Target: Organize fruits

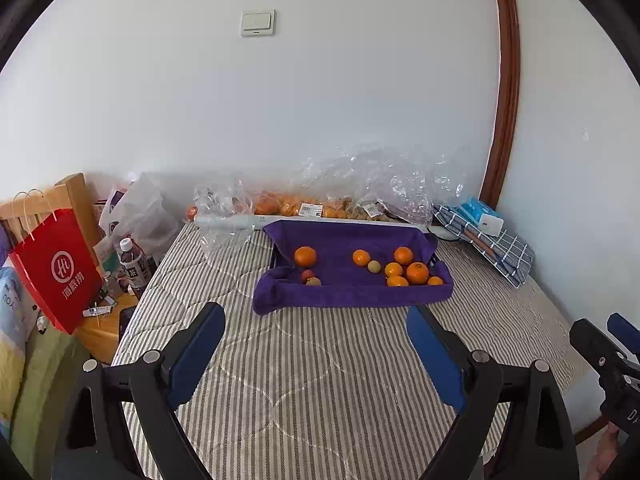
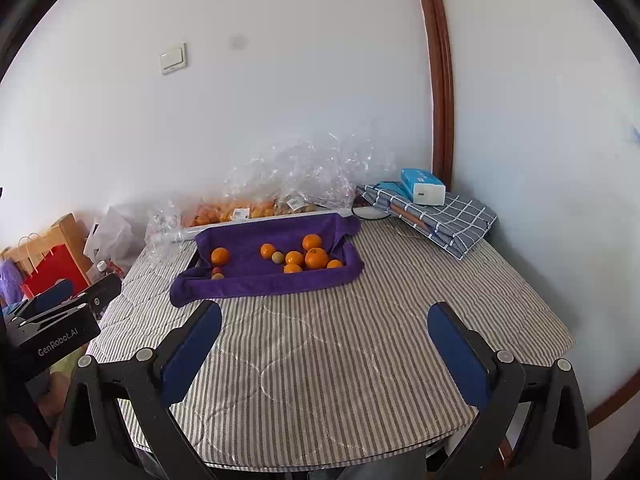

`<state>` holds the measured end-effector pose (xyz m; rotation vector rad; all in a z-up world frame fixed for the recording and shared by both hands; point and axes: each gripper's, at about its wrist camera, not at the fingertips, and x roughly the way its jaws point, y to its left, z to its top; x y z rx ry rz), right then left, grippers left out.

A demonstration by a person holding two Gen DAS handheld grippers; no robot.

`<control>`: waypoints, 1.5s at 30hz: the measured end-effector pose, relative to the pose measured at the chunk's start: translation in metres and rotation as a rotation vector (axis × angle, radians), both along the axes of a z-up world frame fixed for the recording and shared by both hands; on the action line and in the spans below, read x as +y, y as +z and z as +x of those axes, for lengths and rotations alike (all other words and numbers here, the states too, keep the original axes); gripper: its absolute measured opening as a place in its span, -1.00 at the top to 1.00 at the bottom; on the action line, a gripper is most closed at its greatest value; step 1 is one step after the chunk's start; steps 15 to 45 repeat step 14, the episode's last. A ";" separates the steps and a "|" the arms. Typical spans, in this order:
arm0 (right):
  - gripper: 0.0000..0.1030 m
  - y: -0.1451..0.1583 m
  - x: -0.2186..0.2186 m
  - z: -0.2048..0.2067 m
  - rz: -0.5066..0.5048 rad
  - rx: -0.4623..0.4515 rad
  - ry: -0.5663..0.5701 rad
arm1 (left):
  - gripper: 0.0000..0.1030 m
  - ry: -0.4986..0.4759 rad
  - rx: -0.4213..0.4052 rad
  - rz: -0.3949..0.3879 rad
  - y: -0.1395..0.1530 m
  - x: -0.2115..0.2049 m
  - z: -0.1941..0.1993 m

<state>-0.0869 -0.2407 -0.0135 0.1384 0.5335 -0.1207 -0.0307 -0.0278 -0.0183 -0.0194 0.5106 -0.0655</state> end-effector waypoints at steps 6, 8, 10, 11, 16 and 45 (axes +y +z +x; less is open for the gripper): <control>-0.97 0.000 0.000 0.000 0.005 -0.001 0.000 | -0.79 -0.006 -0.002 0.000 0.000 0.002 0.000; -0.97 0.000 0.000 -0.001 0.008 -0.001 0.001 | -0.79 -0.003 -0.001 -0.001 0.000 0.002 0.000; -0.97 0.000 -0.001 -0.002 0.009 -0.002 0.000 | -0.79 -0.008 -0.001 -0.007 0.000 0.001 0.000; -0.97 0.000 -0.001 -0.002 0.010 -0.003 -0.001 | -0.79 -0.007 0.000 -0.007 0.001 0.003 -0.001; -0.97 -0.001 -0.001 -0.002 0.016 -0.003 0.004 | -0.79 -0.002 -0.008 -0.005 0.002 0.003 -0.001; -0.97 -0.001 -0.001 -0.002 0.016 -0.003 0.004 | -0.79 -0.002 -0.008 -0.005 0.002 0.003 -0.001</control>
